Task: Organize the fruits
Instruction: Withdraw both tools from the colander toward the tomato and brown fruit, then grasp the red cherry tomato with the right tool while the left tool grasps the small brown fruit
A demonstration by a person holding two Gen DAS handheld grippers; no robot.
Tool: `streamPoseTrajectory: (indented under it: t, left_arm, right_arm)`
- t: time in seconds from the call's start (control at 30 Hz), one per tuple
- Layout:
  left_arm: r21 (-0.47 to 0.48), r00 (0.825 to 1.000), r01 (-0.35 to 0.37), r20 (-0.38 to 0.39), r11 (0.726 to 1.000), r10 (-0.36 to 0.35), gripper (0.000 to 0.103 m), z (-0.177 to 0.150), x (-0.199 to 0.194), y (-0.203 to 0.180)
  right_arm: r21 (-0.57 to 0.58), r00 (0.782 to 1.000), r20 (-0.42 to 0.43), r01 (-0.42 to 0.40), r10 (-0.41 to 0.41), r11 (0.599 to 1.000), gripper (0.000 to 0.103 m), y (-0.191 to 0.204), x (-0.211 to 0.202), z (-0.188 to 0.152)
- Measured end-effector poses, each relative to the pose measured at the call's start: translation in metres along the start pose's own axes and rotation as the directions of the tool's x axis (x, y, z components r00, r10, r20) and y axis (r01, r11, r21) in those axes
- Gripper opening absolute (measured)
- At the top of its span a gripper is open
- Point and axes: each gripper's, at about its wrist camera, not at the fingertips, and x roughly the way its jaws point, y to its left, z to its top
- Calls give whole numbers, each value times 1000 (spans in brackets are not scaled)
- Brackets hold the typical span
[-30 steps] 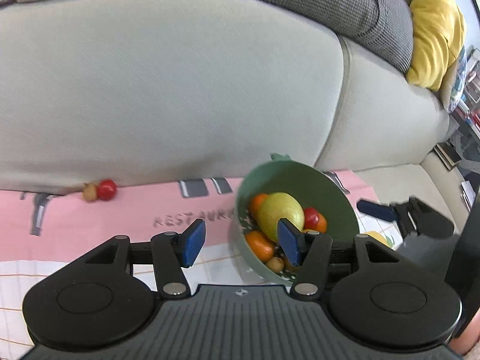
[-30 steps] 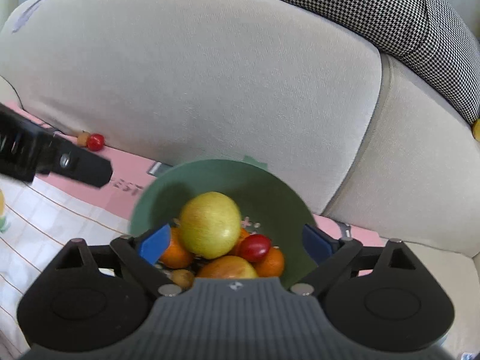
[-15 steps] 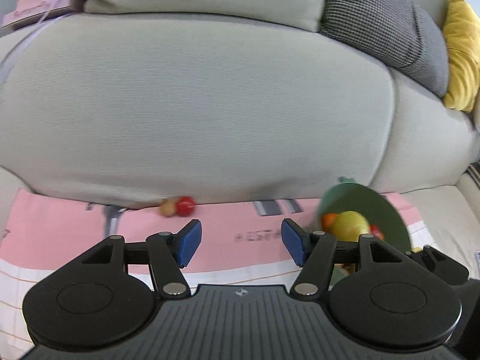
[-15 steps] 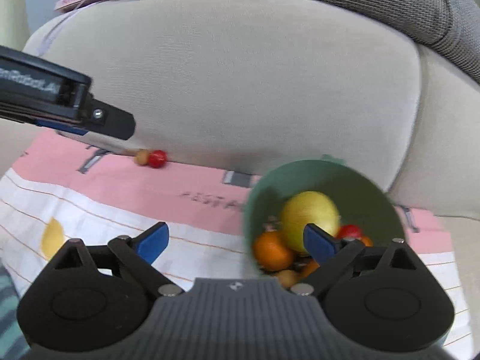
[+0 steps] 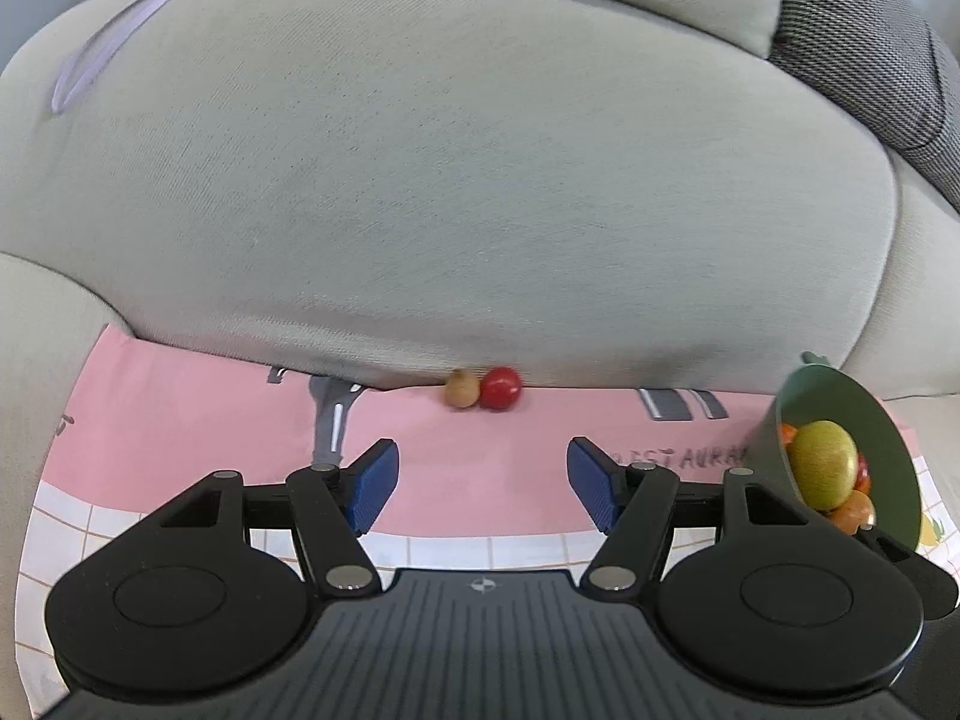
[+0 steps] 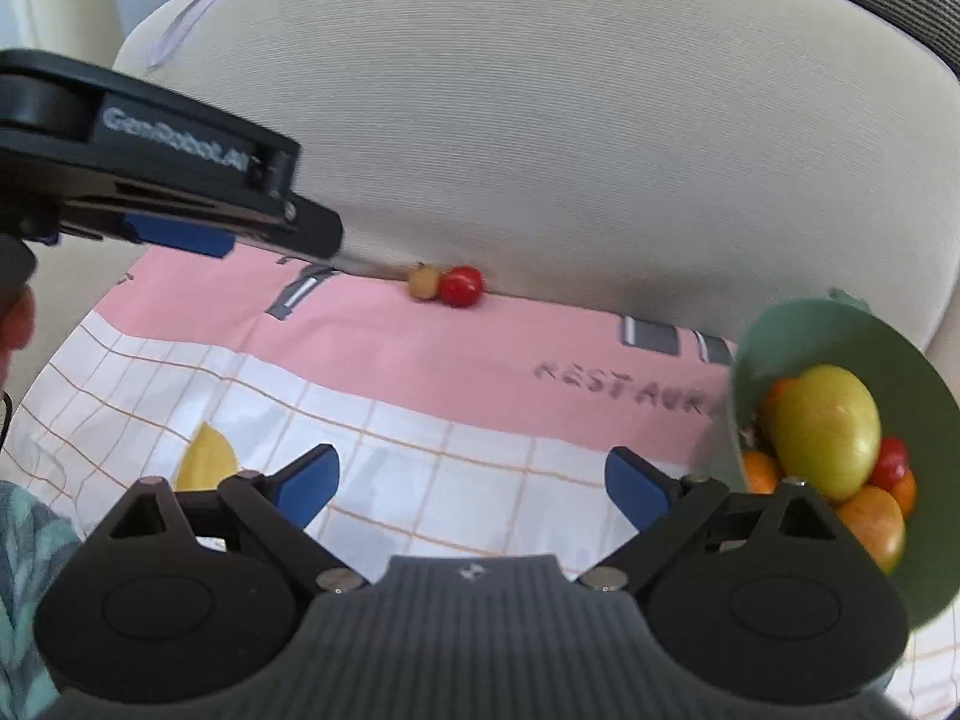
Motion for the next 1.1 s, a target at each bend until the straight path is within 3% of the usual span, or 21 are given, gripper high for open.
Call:
streamPoseTrajectory:
  t: [0.43, 0.7, 1.1]
  left_arm:
    - [-32, 1000, 8, 5, 999, -8, 73, 0, 35, 28]
    - [-96, 1000, 24, 11, 995, -23, 67, -3, 54, 49]
    - [-182, 997, 74, -3, 980, -76, 57, -6, 79, 70]
  right_arm:
    - [-15, 1000, 17, 11, -10, 1000, 77, -1, 47, 32]
    - [-45, 1000, 11, -21, 22, 999, 57, -1, 74, 43]
    - [-117, 998, 37, -42, 47, 992, 43, 8, 115, 58]
